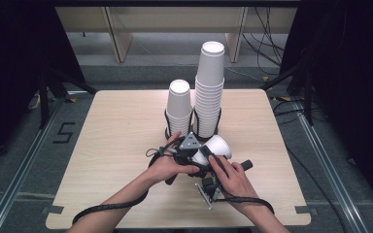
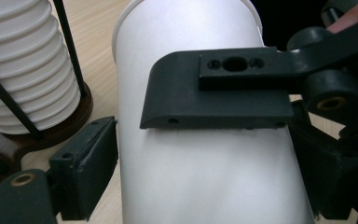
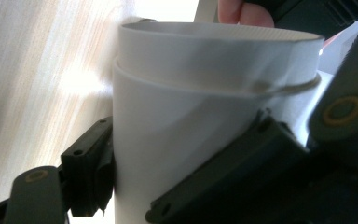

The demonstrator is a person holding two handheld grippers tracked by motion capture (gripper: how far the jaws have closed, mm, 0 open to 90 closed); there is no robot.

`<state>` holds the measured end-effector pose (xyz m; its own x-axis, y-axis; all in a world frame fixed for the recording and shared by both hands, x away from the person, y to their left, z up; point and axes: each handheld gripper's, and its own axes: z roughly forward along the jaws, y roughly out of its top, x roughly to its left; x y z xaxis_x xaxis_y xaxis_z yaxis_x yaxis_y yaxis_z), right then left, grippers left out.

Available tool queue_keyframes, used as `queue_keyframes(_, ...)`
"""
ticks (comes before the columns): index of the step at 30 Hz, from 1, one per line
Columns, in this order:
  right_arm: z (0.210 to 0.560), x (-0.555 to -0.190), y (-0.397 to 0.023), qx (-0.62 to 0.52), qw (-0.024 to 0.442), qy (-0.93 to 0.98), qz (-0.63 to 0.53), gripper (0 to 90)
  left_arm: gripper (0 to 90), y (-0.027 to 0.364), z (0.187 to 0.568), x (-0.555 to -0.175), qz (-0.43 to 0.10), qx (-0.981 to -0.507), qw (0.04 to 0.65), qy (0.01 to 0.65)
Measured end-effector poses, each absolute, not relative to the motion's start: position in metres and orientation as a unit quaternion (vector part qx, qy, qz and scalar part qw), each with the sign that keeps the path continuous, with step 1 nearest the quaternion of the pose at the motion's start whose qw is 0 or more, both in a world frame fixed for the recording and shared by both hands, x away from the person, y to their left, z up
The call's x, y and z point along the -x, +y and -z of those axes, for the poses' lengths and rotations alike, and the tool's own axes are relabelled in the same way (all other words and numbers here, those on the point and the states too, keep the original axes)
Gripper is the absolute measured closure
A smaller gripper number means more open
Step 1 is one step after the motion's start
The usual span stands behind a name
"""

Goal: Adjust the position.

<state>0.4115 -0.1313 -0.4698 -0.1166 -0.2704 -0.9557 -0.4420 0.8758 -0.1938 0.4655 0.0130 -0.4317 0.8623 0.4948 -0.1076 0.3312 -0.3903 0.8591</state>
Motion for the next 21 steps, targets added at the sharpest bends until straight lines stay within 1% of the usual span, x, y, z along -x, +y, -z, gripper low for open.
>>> queue_keyframes(6, 0.4686, -0.4110, -0.1319, 0.246, 0.619, 0.743, -0.062, 19.3, 17.9, 0.0135, 0.4311, -0.4648, -0.088, -0.832, 0.492, 0.241)
queue_keyframes(17, 0.4667, -0.4125, -0.1313, 0.262, 0.615, 0.741, -0.059, 18.3, 19.4, 0.0158, 0.4300, -0.4638, -0.090, -0.833, 0.494, 0.232)
queue_keyframes(21, 0.4662, -0.4129, -0.1316, 0.267, 0.613, 0.742, -0.057, 17.9, 20.0, 0.0163, 0.4310, -0.4630, -0.098, -0.831, 0.496, 0.231)
